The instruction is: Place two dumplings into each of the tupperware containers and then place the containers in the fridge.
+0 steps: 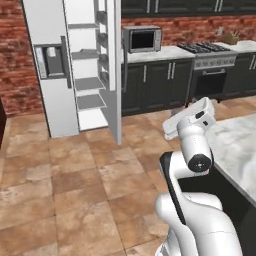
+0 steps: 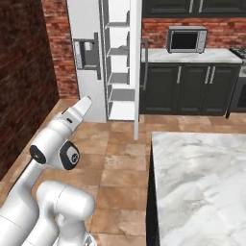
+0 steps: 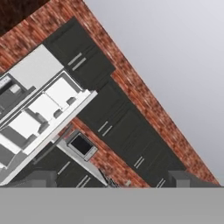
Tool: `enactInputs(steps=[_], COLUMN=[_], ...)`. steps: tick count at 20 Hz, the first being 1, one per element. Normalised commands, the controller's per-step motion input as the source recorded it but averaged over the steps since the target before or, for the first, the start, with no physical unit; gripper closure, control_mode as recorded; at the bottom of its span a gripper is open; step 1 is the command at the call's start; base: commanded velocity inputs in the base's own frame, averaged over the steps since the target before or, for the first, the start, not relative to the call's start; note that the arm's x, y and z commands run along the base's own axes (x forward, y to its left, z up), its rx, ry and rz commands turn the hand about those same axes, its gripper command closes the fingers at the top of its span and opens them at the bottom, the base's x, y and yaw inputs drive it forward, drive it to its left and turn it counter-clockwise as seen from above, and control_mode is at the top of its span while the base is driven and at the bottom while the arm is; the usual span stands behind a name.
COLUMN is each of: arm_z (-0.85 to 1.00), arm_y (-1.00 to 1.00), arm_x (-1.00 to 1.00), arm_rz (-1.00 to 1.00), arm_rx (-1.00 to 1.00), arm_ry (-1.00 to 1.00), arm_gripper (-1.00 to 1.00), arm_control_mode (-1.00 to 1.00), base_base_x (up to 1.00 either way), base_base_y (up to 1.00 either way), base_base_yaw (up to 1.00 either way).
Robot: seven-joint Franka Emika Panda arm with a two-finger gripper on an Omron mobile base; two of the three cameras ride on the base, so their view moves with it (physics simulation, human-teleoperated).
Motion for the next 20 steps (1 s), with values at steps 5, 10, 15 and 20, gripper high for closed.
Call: enactInputs(steps=[5, 10, 15, 20], arm_z=[0.0, 0.0, 0.0, 0.0], arm_y=[0.0, 0.0, 0.0, 0.0], arm_x=[0.0, 0.0, 0.0, 0.0], arm_rz=[0.0, 0.0, 0.0, 0.0], arm_rx=[0.0, 0.0, 0.0, 0.0], arm_ry=[0.0, 0.0, 0.0, 0.0], arm_gripper=[-1.0, -1.0, -1.0, -1.0], arm_control_mode=[1.0, 1.0, 1.0, 1.0], base_base_x=[-1.0, -1.0, -1.0, -0.81], base_base_y=[-0.47, -0.37, -0.34, -0.36], base_base_yaw=[0.0, 0.0, 0.0, 0.0])
